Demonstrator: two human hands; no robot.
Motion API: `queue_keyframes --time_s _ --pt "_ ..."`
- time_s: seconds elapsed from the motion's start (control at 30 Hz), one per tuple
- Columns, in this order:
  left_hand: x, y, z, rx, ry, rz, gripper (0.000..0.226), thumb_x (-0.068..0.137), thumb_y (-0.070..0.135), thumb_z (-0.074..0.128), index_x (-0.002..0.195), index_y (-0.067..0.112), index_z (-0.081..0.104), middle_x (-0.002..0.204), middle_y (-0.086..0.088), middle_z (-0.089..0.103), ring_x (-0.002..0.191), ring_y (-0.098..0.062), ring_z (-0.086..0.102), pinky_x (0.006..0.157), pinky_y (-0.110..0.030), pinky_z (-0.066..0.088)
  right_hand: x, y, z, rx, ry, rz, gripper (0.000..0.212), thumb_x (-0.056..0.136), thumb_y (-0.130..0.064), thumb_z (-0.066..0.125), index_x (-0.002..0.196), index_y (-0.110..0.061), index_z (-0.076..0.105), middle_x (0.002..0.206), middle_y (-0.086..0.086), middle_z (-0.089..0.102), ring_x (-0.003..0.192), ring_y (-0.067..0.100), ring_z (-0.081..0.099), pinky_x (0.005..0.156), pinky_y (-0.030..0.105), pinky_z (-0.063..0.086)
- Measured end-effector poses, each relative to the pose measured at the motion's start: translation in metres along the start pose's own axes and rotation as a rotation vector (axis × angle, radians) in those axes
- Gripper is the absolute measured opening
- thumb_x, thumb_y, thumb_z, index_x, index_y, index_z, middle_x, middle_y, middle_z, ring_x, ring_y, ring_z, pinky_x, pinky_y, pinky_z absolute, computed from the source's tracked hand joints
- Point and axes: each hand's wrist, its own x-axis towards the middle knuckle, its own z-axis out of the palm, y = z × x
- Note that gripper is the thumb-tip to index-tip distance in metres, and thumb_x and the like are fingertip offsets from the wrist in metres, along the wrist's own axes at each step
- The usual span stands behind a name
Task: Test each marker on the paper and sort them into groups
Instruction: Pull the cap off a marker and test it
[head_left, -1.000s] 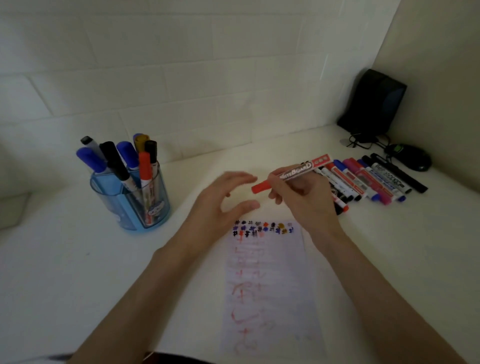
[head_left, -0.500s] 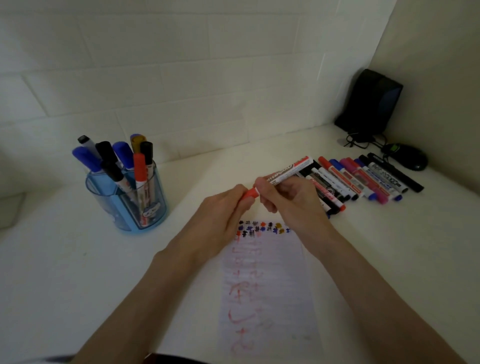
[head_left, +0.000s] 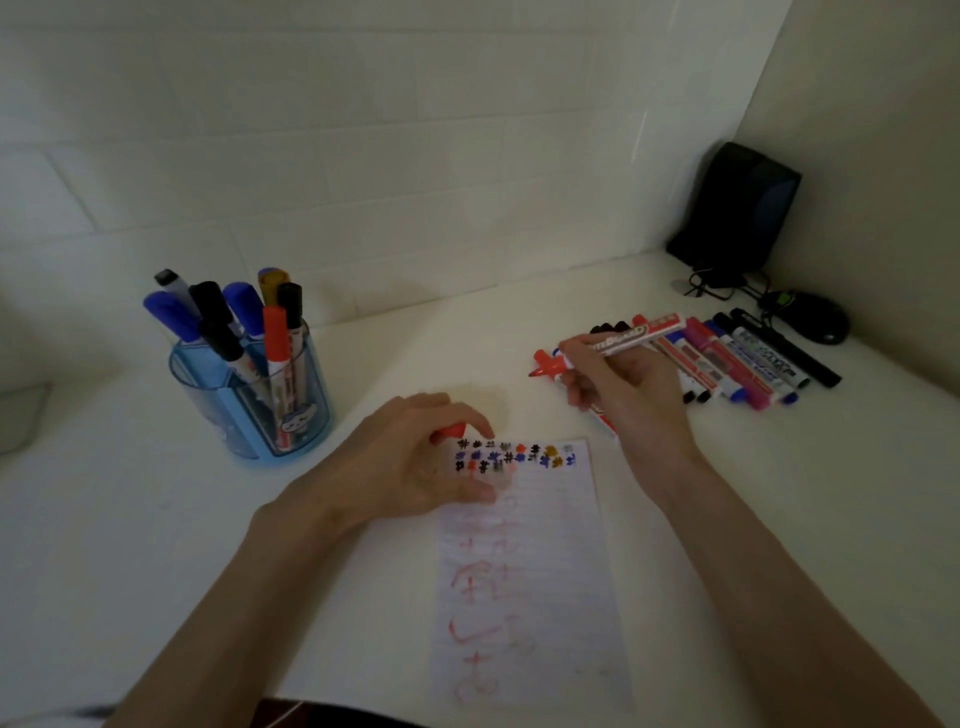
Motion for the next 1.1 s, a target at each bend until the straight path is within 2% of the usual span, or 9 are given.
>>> queue_keyframes --time_s 0.07,0.2,0.37,0.5,0.73,0.83,0.9,1.0,1.1 --pt "-0.001 -0.003 -0.001 0.125 -0.022 0.003 0.056 0.074 0.083 0.060 0.115 0.045 0.060 0.091 0.019 0.055 0.087 -0.002 0.051 0.081 -0.028 0.040 -0.004 0.001 0.004 -0.030 -0.017 0.008 0.013 0.096 -0.015 0.075 0.099 -0.003 0.078 0.080 0.016 0.074 0.061 0.020 0.062 0.056 0.027 0.051" --pt "0.001 -0.011 -0.002 0.249 0.088 -0.076 0.054 0.079 0.084 0.051 0.115 0.044 0.057 0.093 0.018 0.057 0.091 -0.006 0.054 0.084 -0.031 0.039 -0.011 0.006 0.016 -0.127 0.010 0.032 0.017 0.094 -0.015 0.077 0.085 -0.001 0.077 0.066 0.011 0.071 0.052 0.016 0.061 0.052 0.022 0.051" --pt "-0.001 -0.007 0.001 0.277 0.101 -0.098 0.055 0.078 0.084 0.050 0.116 0.043 0.056 0.094 0.016 0.059 0.089 -0.007 0.054 0.084 -0.033 0.041 -0.017 0.022 0.033 -0.324 0.019 0.063 0.018 0.095 -0.018 0.073 0.078 -0.013 0.076 0.063 0.004 0.073 0.052 0.013 0.064 0.059 0.028 0.055" --pt "0.000 -0.004 0.001 0.275 0.093 -0.113 0.054 0.078 0.083 0.050 0.114 0.043 0.056 0.093 0.016 0.057 0.089 -0.008 0.053 0.085 -0.034 0.041 -0.020 0.032 0.038 -0.408 0.030 0.009 0.016 0.093 -0.022 0.072 0.077 -0.019 0.073 0.064 -0.005 0.073 0.053 0.007 0.067 0.057 0.017 0.054" --pt "-0.001 -0.004 -0.001 0.254 0.072 -0.141 0.054 0.077 0.083 0.051 0.115 0.045 0.054 0.094 0.016 0.055 0.090 -0.007 0.051 0.086 -0.031 0.039 -0.021 0.039 0.038 -0.458 0.041 -0.033 0.016 0.091 -0.026 0.074 0.076 -0.029 0.070 0.074 -0.017 0.075 0.067 0.002 0.072 0.064 0.018 0.057" --pt "0.000 -0.004 -0.001 0.260 0.060 -0.149 0.053 0.077 0.083 0.052 0.115 0.046 0.053 0.096 0.017 0.055 0.093 -0.007 0.051 0.087 -0.031 0.038 -0.021 0.041 0.038 -0.449 0.035 -0.042 0.010 0.090 -0.024 0.076 0.082 -0.024 0.070 0.079 -0.012 0.076 0.072 0.006 0.073 0.067 0.018 0.059" --pt "0.000 -0.004 -0.002 0.257 0.056 -0.154 0.053 0.077 0.082 0.054 0.115 0.046 0.053 0.096 0.017 0.055 0.093 -0.006 0.051 0.087 -0.031 0.038 -0.020 0.040 0.037 -0.461 0.043 -0.057 0.009 0.091 -0.023 0.074 0.083 -0.021 0.071 0.075 -0.007 0.074 0.069 0.008 0.071 0.064 0.018 0.058" --pt "0.000 -0.002 -0.002 0.257 0.046 -0.165 0.053 0.077 0.083 0.053 0.115 0.046 0.053 0.096 0.017 0.055 0.092 -0.007 0.051 0.087 -0.032 0.038 -0.021 0.037 0.036 -0.428 0.037 -0.064 0.015 0.091 -0.021 0.073 0.077 -0.025 0.070 0.071 -0.012 0.074 0.066 0.003 0.070 0.061 0.011 0.052" --pt "0.000 -0.001 -0.003 0.258 0.032 -0.172 0.055 0.077 0.084 0.051 0.117 0.046 0.053 0.098 0.017 0.056 0.093 -0.007 0.052 0.089 -0.033 0.040 -0.023 0.036 0.038 -0.443 -0.002 -0.061 0.012 0.091 -0.021 0.075 0.079 -0.023 0.071 0.074 -0.011 0.074 0.067 0.005 0.071 0.061 0.012 0.053"
